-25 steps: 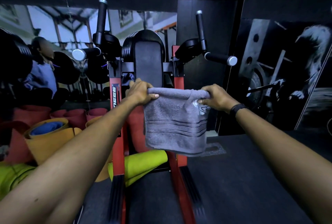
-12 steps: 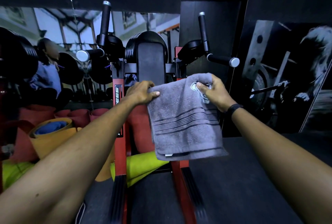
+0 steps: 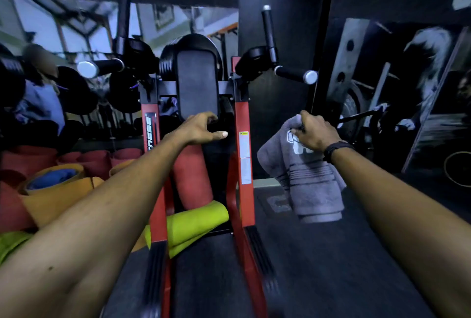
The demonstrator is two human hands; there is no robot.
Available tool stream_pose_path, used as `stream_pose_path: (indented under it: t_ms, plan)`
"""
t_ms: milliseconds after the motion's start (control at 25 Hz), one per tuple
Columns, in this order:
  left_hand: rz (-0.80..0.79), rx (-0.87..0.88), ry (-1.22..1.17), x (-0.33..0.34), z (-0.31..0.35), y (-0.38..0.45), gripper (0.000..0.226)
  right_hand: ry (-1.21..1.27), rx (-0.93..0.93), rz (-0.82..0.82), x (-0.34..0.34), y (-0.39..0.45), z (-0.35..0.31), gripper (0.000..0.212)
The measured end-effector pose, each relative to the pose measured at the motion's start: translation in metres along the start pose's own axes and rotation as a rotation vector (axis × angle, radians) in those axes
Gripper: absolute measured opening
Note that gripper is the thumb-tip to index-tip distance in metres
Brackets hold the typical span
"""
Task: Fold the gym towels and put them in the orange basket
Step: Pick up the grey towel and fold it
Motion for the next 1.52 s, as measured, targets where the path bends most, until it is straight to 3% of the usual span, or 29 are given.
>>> stream_pose_path:
  t_ms: [360, 720, 1160, 1520]
  plan:
    - [-0.185, 0.214, -0.145, 0.1, 0.118, 0.004, 0.068, -0.066, 0.3, -0.01, -0.032, -0.094, 0.11, 0.025]
    - [-0.526, 0.6, -0.321, 0.195, 0.278, -0.101, 0.068, -0.142, 0.813, 0.167, -0.116, -0.334, 0.175, 0.027]
    - [-0.978, 1.099, -0.379, 0.289, 0.477, -0.465, 0.062, -0.25, 1.412, 0.274, -0.209, -0.77, 0.145, 0.028]
    - [-1.213, 1.4, -0.353, 0.29, 0.55, -0.793, 0.064, -0.285, 1.785, 0.331, -0.251, -1.109, 0.04, 0.031]
Point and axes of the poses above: each hand's wrist, its own y-axis towards the middle knuckle, its own x-axis out of the palm, z = x × y, the point moved 10 cm from there along y, towards the middle knuckle, and after that the axes turned 3 degrees about x, right-handed, at the moved point
